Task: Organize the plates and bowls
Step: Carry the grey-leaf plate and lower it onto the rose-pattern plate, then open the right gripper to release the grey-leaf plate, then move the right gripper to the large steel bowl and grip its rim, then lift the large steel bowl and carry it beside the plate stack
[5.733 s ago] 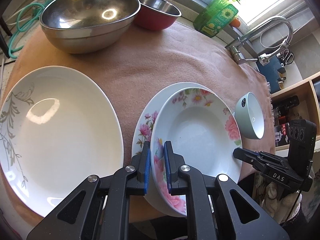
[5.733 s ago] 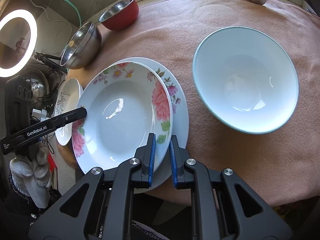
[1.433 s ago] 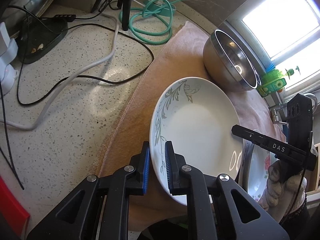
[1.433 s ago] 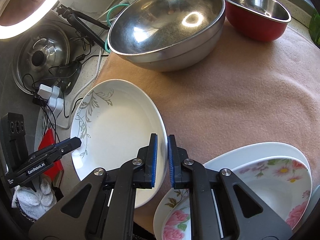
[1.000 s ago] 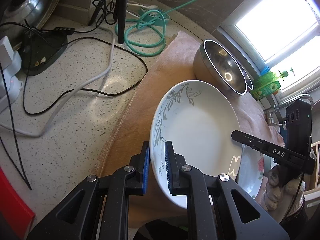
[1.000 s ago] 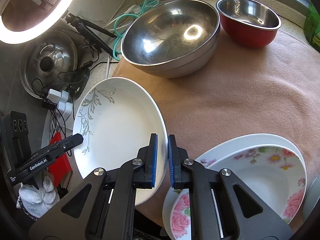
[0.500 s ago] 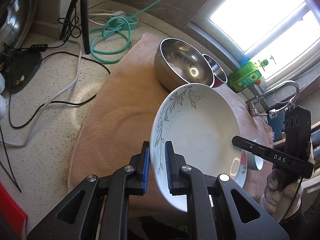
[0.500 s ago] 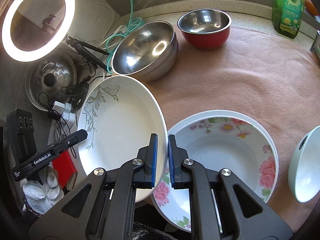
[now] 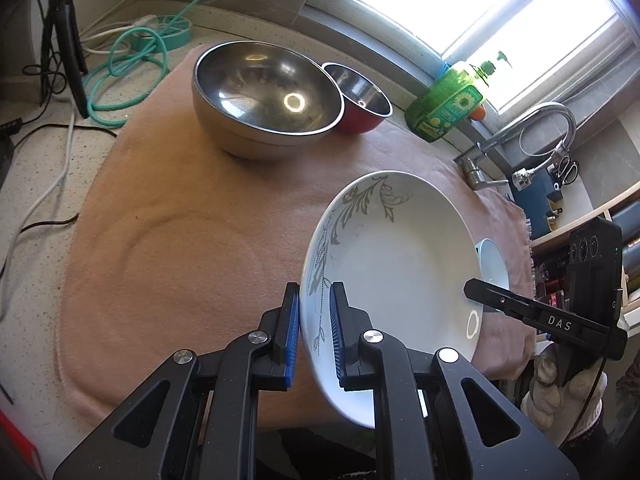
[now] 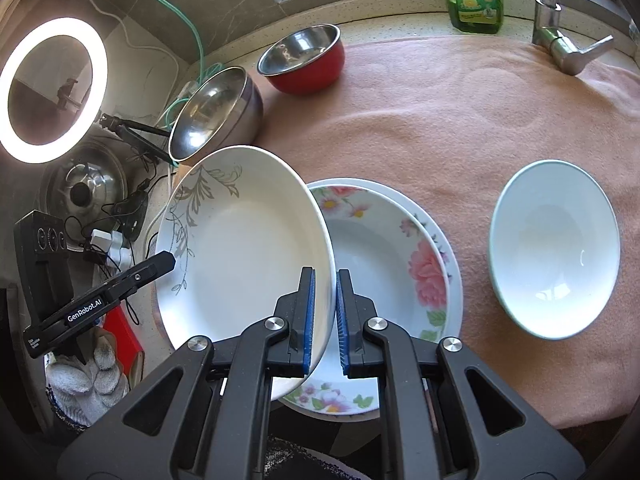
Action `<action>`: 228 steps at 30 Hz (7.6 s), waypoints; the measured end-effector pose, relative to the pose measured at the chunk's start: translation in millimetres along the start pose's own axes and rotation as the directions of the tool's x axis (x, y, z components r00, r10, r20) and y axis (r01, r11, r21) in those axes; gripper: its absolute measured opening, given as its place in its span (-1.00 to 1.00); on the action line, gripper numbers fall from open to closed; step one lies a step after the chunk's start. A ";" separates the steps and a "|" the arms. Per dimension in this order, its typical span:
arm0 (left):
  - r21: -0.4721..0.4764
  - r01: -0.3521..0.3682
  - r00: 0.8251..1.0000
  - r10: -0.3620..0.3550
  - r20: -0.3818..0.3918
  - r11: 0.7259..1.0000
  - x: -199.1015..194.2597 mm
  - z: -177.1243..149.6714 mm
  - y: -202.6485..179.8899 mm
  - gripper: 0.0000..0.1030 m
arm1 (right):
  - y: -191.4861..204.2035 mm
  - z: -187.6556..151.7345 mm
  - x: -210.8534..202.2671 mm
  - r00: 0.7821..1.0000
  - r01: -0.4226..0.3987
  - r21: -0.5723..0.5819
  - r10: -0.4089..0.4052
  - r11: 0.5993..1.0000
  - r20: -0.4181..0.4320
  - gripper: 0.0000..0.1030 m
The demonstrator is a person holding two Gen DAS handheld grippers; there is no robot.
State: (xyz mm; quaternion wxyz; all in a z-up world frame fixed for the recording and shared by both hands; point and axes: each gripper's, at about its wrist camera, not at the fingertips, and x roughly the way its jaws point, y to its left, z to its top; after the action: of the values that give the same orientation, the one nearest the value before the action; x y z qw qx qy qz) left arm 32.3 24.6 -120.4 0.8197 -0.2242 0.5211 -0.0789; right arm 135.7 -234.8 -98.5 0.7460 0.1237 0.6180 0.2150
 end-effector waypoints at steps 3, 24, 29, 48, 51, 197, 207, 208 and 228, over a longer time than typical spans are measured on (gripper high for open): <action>0.022 0.008 1.000 -0.008 -0.020 1.000 9.5 -0.7 -10.5 -0.75 | -13.8 -4.6 -3.3 1.000 0.010 0.026 -0.010 1.000 0.001 -0.80; 0.092 0.013 0.994 -0.003 -0.109 0.996 49.0 -2.3 -40.6 -0.75 | -55.5 -20.9 -0.4 0.998 0.061 0.088 -0.058 0.994 -0.031 -0.80; 0.091 0.008 0.993 0.003 -0.115 0.996 50.6 -2.3 -40.1 -0.75 | -54.2 -20.3 0.9 0.997 0.068 0.079 -0.065 0.995 -0.034 -0.80; 0.096 0.000 0.992 0.012 -0.127 0.995 53.7 -2.2 -40.9 -0.75 | -42.2 -22.2 2.0 0.991 0.126 0.015 -0.125 0.992 -0.046 -0.65; 0.099 -0.002 0.992 0.015 -0.127 0.995 53.5 -2.1 -41.2 -0.75 | -41.5 -22.3 2.0 0.990 0.129 0.010 -0.129 0.992 -0.049 -0.65; -0.108 -0.055 0.995 0.064 0.082 0.993 -21.1 87.4 89.1 -0.76 | 114.8 79.9 81.5 0.985 -0.148 -0.065 0.142 0.987 -0.094 -0.75; -0.143 -0.063 0.995 0.074 0.073 0.988 -33.2 50.3 90.5 -0.76 | 114.0 44.2 83.0 0.978 -0.161 -0.085 0.148 0.983 -0.149 -0.75; -0.144 -0.065 0.995 0.076 0.070 0.987 -34.2 46.7 90.8 -0.76 | 113.3 41.3 83.3 0.977 -0.164 -0.085 0.149 0.983 -0.155 -0.75; -0.184 -0.081 0.995 0.090 0.039 0.980 -37.7 15.4 102.4 -0.76 | 121.2 11.4 97.8 0.961 -0.183 -0.101 0.157 0.978 -0.227 -0.73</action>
State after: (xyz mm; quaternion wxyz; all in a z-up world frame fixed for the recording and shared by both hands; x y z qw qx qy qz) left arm 18.5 133.5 -130.1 0.8105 -0.2774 0.5158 0.0098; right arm 140.6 -81.3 -126.5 0.6588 0.1068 0.6689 0.3274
